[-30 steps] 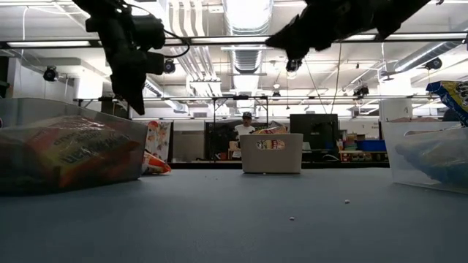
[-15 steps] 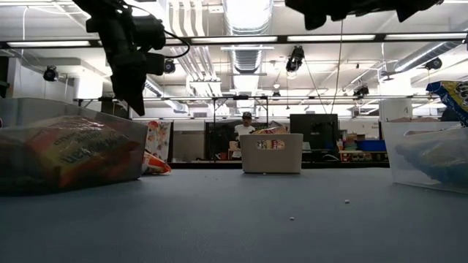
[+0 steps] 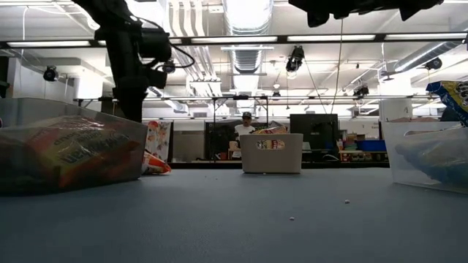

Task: Sort Maruchan noodles
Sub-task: Put the orange noodle pack into the black bin

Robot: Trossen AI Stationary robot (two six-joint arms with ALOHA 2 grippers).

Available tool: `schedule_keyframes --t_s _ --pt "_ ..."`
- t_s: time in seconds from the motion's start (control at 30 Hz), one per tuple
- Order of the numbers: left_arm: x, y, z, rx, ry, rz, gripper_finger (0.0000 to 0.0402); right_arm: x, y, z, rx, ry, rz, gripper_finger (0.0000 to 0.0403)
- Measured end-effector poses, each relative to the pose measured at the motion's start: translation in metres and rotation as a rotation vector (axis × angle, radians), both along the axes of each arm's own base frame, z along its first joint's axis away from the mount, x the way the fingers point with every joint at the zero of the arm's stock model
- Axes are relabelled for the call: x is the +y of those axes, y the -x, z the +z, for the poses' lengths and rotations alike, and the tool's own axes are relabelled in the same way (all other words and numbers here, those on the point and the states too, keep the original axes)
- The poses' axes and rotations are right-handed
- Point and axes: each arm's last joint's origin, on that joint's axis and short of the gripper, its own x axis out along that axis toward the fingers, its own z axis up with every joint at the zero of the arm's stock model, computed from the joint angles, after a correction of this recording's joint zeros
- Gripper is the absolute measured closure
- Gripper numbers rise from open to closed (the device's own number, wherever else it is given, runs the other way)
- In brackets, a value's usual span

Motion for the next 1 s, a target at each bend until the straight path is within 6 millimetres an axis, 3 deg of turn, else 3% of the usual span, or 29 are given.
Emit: schedule_keyframes --t_s 0.33,0.83,1.0 --pt "0.006 -0.009 -0.020 0.003 0.110 0.328 0.0178 0.000 0.000 -0.001 0.010 0.010 0.001 0.0394" --pt "0.008 -0.027 -0.056 0.143 0.110 0.308 0.0178 0.000 0.000 -0.003 0.031 0.010 -0.001 0.0394" --pt "0.009 -0.031 -0.063 0.161 0.136 0.285 0.0197 0.000 0.000 -0.003 0.031 0.010 -0.001 0.0394"
